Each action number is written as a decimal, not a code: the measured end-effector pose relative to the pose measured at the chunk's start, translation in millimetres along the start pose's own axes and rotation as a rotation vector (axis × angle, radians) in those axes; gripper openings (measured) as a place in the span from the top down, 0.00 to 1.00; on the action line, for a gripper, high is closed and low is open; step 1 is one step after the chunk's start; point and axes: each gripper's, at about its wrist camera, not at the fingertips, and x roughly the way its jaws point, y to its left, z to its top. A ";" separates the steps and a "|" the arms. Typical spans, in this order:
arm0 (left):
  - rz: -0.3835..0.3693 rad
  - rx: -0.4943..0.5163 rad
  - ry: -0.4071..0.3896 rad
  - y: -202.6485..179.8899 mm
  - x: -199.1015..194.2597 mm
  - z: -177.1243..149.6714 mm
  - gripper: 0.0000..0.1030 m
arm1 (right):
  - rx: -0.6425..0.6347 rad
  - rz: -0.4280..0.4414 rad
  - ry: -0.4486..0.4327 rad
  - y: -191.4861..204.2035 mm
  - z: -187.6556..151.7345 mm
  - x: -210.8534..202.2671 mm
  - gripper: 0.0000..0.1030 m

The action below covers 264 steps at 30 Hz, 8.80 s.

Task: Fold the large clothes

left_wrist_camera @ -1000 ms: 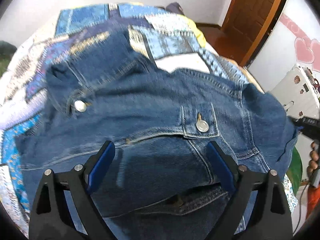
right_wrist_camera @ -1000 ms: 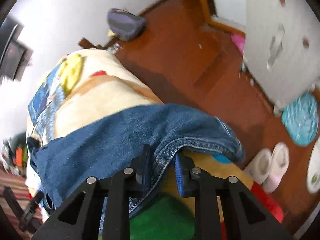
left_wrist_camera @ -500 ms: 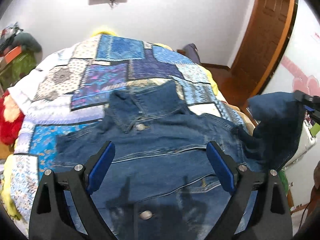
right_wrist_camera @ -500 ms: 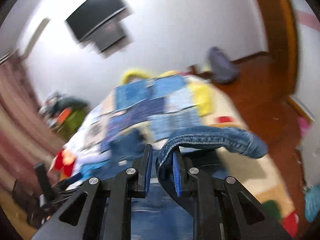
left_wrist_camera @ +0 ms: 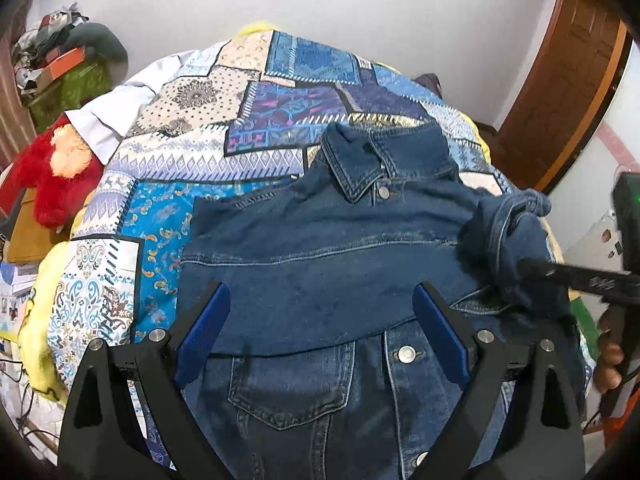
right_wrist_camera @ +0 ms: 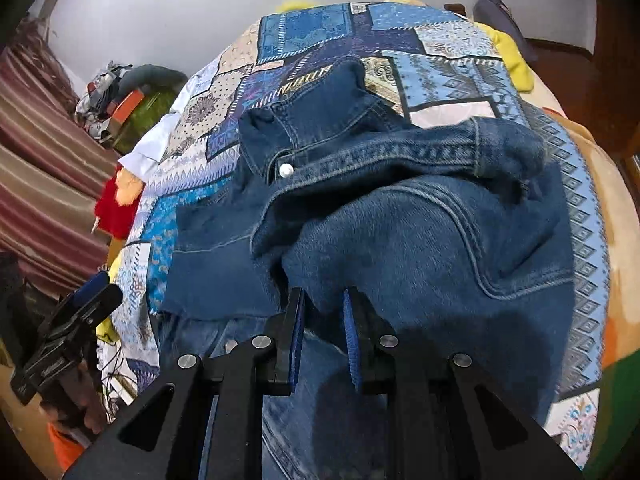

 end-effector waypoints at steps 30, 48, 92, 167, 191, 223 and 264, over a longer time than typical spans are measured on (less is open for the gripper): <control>0.087 0.450 0.146 -208.0 166.3 85.7 0.90 | -0.054 -0.178 0.110 -126.8 -12.4 -6.1 0.83; 0.107 0.093 -0.030 -20.1 54.1 71.9 0.89 | -0.118 -0.179 0.061 -69.6 31.3 -4.3 0.83; 0.140 0.047 -0.007 59.0 84.6 58.8 0.53 | -0.244 -0.230 0.163 -51.5 -12.1 45.6 0.00; 0.399 -0.113 0.061 218.1 79.7 69.5 0.26 | -0.330 -0.245 -0.079 11.0 138.3 75.1 0.06; 0.387 -0.170 0.102 218.9 33.0 -13.0 0.01 | -0.198 -0.224 0.140 -39.7 43.9 47.8 0.04; 0.115 -0.350 0.302 196.9 -1.5 -187.6 0.01 | -0.300 -0.081 0.159 43.4 -100.3 -15.1 0.13; -0.070 -0.535 0.414 206.7 31.7 -203.4 0.19 | -0.274 -0.011 0.170 55.8 -87.2 10.6 0.41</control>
